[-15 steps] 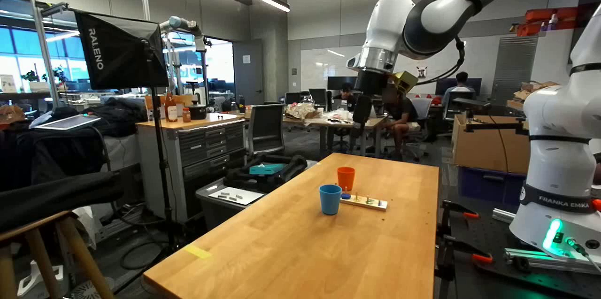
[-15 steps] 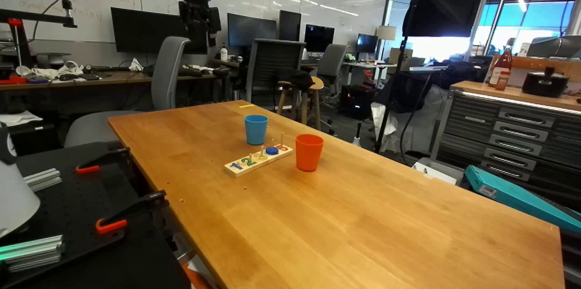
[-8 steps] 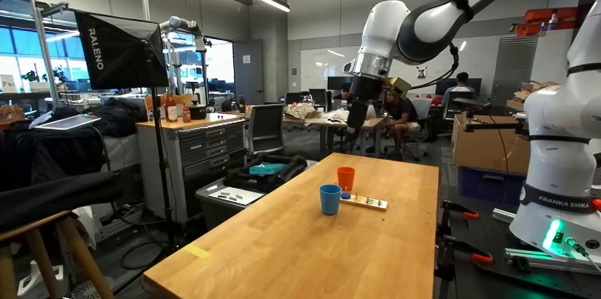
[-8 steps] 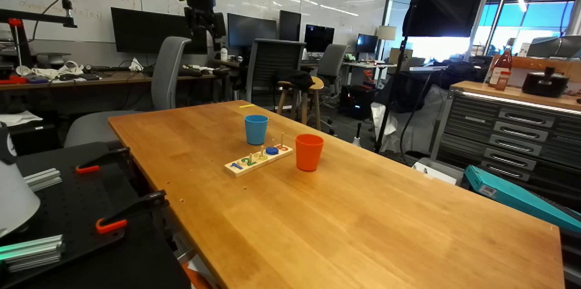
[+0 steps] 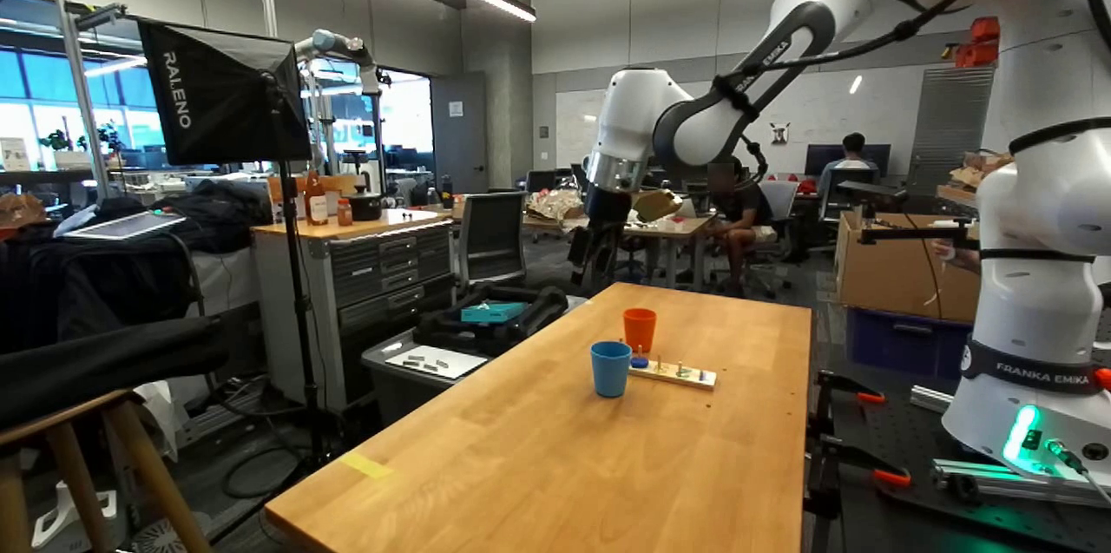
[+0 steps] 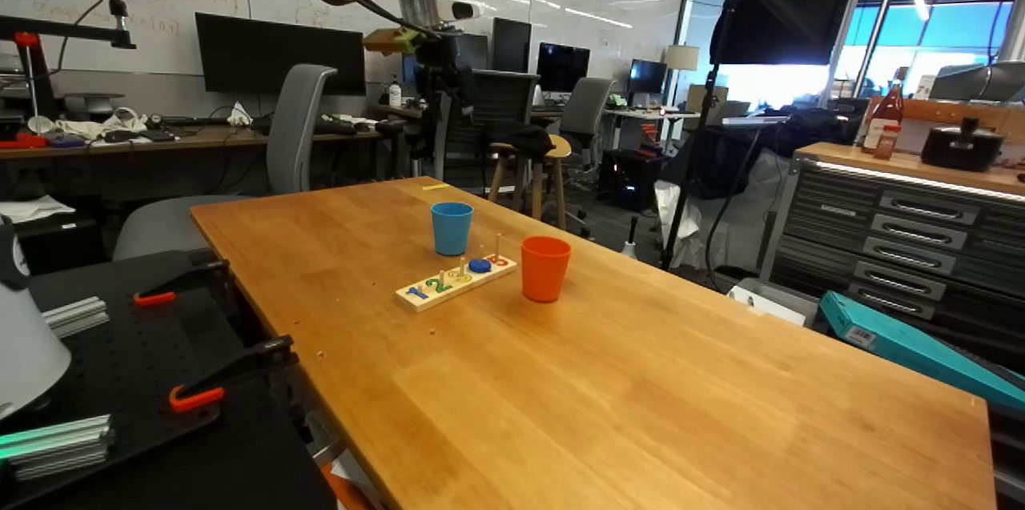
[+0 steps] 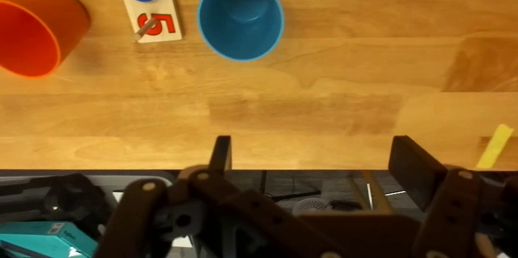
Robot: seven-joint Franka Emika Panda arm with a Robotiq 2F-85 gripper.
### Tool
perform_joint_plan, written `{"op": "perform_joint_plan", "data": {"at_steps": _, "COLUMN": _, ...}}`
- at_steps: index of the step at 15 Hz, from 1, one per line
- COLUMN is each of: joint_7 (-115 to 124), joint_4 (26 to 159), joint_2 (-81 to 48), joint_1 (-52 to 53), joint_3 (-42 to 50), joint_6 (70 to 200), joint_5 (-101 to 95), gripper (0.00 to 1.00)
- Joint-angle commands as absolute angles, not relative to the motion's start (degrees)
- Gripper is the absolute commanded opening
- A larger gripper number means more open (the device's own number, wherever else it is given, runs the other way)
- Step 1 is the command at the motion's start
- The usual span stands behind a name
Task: Put the blue cup inside the orange cup
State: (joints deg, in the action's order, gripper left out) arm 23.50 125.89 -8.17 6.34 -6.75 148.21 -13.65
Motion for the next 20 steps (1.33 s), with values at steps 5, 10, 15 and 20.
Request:
{"op": "perform_joint_plan", "data": {"at_steps": 5, "joint_7": 27.08, "joint_4": 117.37, "joint_2": -18.76, "joint_1": 11.30, "joint_3": -2.90, "joint_6": 141.63, "joint_5": -15.64, "gripper": 1.00}}
{"op": "perform_joint_plan", "data": {"at_steps": 10, "joint_7": 28.38, "joint_4": 117.58, "joint_2": -20.16, "joint_1": 12.85, "joint_3": -1.70, "joint_6": 137.90, "joint_5": -16.47, "gripper": 1.00}}
{"op": "perform_joint_plan", "data": {"at_steps": 15, "joint_7": 28.72, "joint_4": 118.77, "joint_2": -21.61, "joint_1": 13.10, "joint_3": -0.93, "joint_6": 138.16, "joint_5": -16.46, "gripper": 1.00}}
{"op": "perform_joint_plan", "data": {"at_steps": 20, "joint_7": 29.41, "joint_4": 120.46, "joint_2": -23.23, "joint_1": 14.06, "joint_3": -0.95, "joint_6": 139.24, "joint_5": -16.32, "gripper": 1.00}}
